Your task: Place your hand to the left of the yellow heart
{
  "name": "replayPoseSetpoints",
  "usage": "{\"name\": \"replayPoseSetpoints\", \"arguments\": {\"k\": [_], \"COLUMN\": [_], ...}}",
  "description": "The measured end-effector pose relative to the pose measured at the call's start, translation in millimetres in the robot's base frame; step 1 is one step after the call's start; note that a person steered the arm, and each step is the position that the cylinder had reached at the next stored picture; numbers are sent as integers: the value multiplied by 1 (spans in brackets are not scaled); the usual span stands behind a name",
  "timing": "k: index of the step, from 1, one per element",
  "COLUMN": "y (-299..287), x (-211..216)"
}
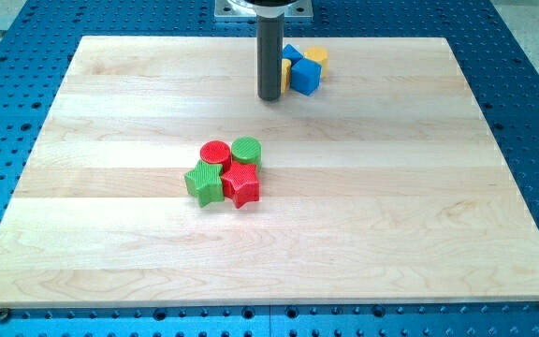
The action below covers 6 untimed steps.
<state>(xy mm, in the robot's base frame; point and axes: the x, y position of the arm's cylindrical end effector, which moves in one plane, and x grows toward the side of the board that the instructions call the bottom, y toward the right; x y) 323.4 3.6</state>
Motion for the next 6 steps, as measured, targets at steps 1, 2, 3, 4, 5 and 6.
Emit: {"name": "replayPoseSetpoints", "arguments": {"k": [1, 2, 3, 4, 5, 6], "y": [0, 0, -1, -17, -46, -59], "x": [0, 3, 8, 15, 24, -68]}}
